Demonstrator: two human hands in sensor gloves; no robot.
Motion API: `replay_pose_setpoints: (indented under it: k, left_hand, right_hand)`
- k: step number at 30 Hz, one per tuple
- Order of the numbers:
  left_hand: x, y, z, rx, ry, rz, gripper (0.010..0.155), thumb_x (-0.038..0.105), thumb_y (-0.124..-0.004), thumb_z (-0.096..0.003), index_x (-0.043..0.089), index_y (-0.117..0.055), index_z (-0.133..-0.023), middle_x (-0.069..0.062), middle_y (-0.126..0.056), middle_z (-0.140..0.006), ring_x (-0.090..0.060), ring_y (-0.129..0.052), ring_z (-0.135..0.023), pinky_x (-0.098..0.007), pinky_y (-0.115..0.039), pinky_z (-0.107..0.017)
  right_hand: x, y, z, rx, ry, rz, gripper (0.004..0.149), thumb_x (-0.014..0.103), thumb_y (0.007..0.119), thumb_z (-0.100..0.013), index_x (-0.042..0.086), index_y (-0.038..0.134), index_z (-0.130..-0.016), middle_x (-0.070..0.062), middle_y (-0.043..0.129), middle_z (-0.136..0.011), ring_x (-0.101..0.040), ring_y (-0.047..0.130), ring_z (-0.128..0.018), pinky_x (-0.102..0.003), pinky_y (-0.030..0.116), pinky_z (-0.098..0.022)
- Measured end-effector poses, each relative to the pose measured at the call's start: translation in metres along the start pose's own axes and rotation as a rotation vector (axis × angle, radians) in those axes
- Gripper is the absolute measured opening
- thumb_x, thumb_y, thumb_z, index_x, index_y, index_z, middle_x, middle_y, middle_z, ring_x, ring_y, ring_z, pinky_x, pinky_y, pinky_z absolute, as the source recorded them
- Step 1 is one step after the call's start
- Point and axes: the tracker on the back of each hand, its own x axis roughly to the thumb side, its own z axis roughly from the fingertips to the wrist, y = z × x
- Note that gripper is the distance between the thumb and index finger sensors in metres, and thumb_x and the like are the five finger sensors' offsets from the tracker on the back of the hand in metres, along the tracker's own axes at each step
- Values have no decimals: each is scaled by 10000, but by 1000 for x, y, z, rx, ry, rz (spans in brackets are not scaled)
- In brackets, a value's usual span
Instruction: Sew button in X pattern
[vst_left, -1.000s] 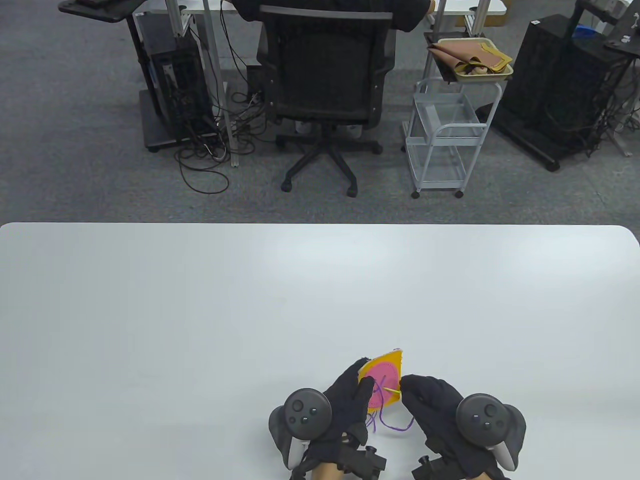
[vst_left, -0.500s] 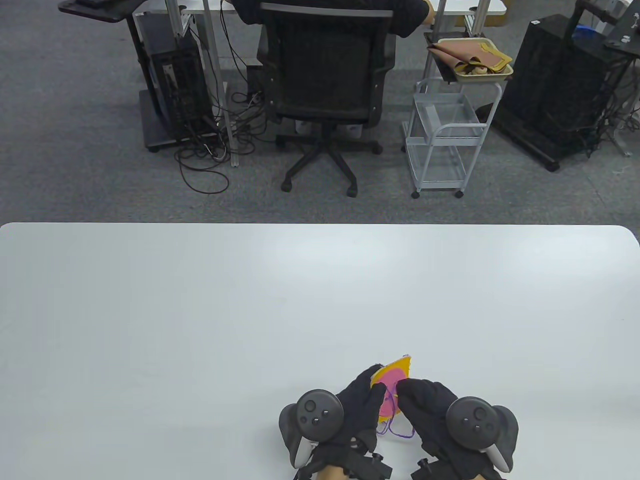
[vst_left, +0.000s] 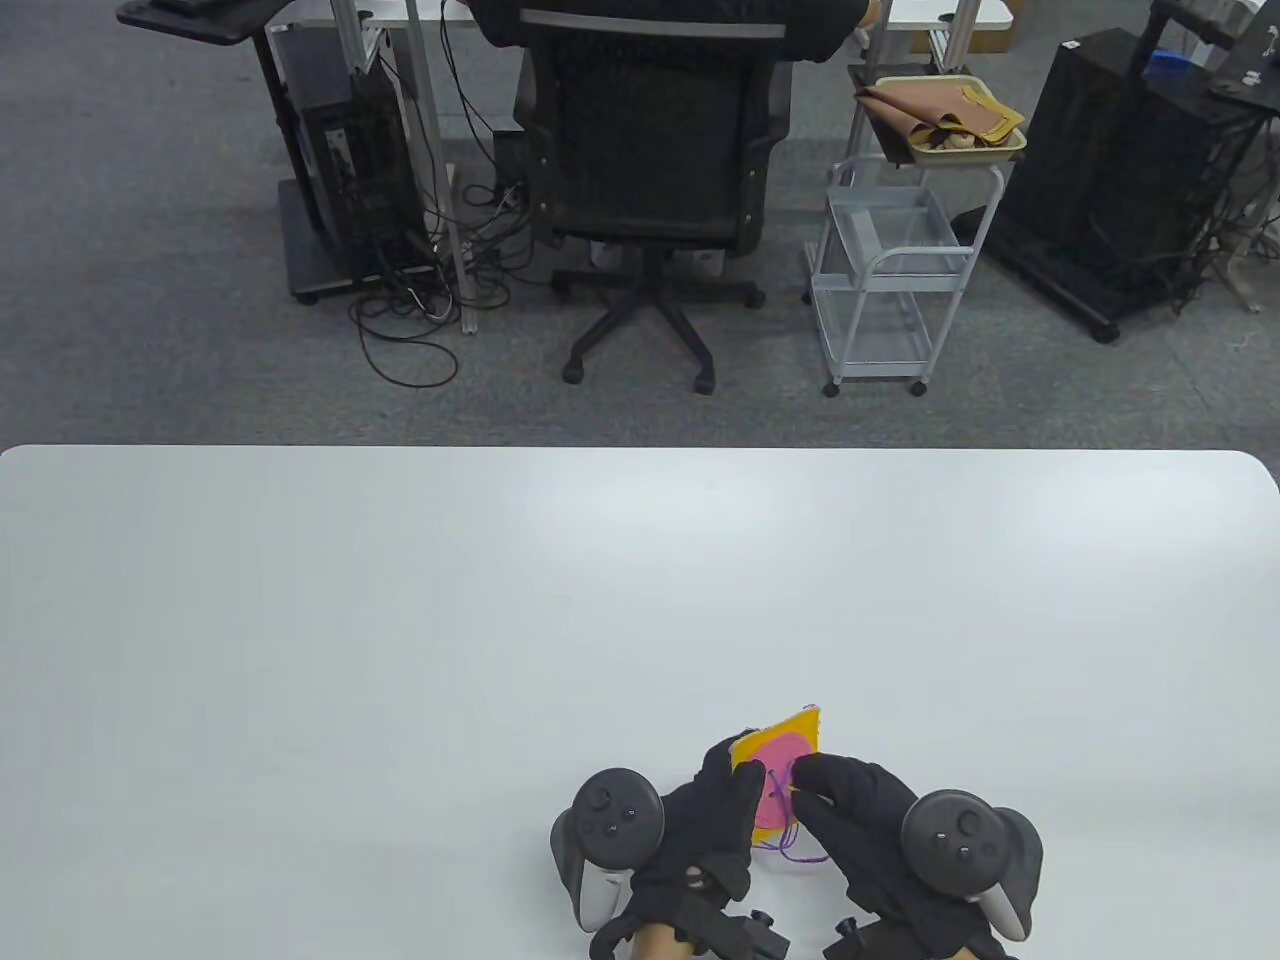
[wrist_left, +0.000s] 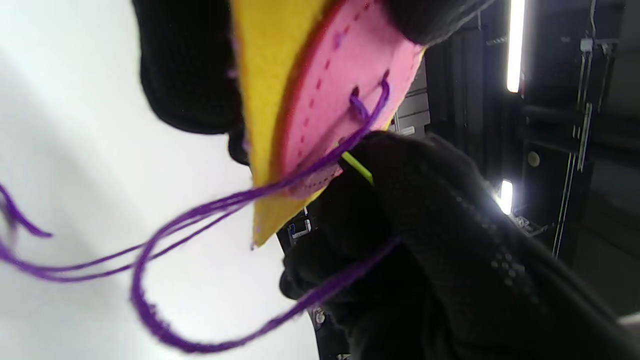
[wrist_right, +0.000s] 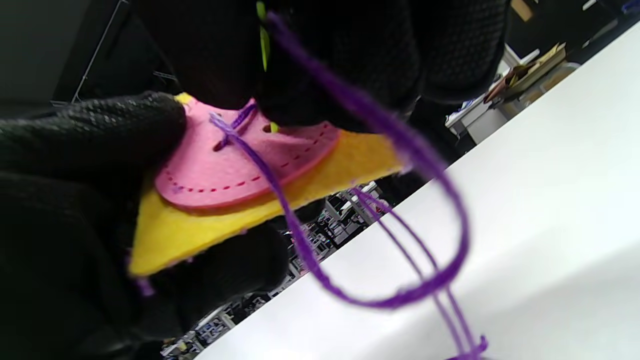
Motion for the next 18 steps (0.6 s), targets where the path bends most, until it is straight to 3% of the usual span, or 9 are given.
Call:
replay_pose_setpoints:
  k: [4,9,18]
  left_hand:
    - [-6,5,0,2,32,144,474,369,-622,-557,138,-718,-960,-100,-946,-858,-277,-1066,-680,-446,-915,-458]
    - [-11,11,-1,-5,54,274,474,375,-613,-563,146,-706,-968,-87,-937,-870,-267,-1061,-694,-441,-913,-471]
    - [-15,12,-2,-102,83,476,474,385,-600,-574,156,-691,-979,-68,-934,-879,-244,-1064,-699,-421,-920,-476]
  right_hand:
    - [-3,-5,0,-7,-14,-132,588,517,697,-494,177,627,-968,-89,820,-785,-232,829,-679,-518,645,-682]
    - [-11,-16,-1,-22,-2,-278,672,586,599,-499,159,573,-1017,-126,775,-846,-269,784,-739,-550,594,-709]
    - [-35,-23,-8,-4,113,-452,607,523,604,-529,166,553,-1018,-131,739,-880,-279,751,-772,-557,556,-727]
